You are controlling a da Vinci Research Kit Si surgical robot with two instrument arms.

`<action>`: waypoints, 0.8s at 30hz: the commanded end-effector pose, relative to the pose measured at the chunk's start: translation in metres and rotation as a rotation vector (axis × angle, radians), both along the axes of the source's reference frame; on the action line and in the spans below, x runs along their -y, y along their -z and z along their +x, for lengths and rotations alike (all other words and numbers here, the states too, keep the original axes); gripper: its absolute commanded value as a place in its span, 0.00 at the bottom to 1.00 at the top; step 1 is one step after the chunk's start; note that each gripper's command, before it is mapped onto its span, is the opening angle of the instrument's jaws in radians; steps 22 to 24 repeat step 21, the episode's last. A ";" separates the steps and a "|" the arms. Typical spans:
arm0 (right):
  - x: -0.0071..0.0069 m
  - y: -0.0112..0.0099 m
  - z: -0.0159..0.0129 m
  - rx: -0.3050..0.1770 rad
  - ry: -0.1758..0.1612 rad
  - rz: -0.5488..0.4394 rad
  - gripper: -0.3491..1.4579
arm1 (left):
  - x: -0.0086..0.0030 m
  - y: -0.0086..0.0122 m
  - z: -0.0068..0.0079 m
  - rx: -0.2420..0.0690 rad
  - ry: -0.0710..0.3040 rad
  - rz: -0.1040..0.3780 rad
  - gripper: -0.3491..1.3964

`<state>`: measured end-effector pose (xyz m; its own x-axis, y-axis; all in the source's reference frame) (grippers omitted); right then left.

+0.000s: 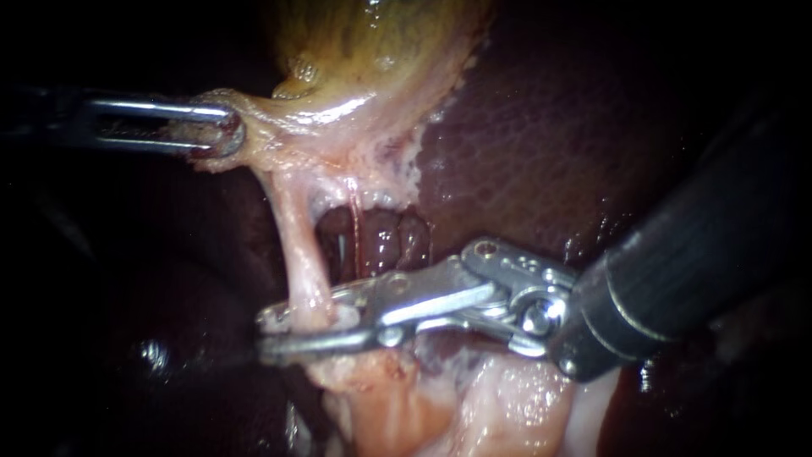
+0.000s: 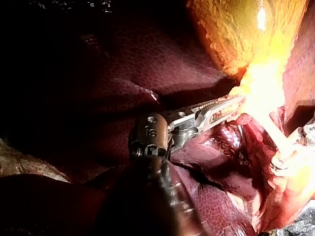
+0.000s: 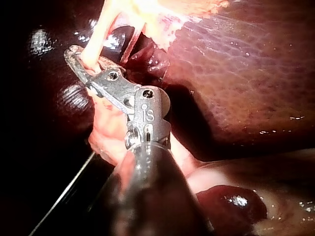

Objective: Clipping second clip left tube

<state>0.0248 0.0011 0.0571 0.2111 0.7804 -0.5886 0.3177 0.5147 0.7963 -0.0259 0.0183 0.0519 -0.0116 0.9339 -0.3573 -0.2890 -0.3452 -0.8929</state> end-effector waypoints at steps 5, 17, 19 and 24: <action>-0.0002 0.0003 0.0000 0.020 0.011 0.026 0.00 | 0.0000 0.0000 0.0000 0.000 0.000 0.000 0.00; -0.0004 -0.0002 -0.0002 0.048 0.057 0.011 0.00 | 0.0000 0.0000 0.0000 0.000 0.000 0.000 0.00; -0.0005 -0.0003 -0.0002 0.048 0.057 0.010 0.00 | 0.0000 0.0000 0.0000 0.000 0.000 0.000 0.00; -0.0004 -0.0004 -0.0002 0.050 0.059 0.009 0.00 | 0.0000 0.0000 0.0000 0.000 0.000 0.000 0.00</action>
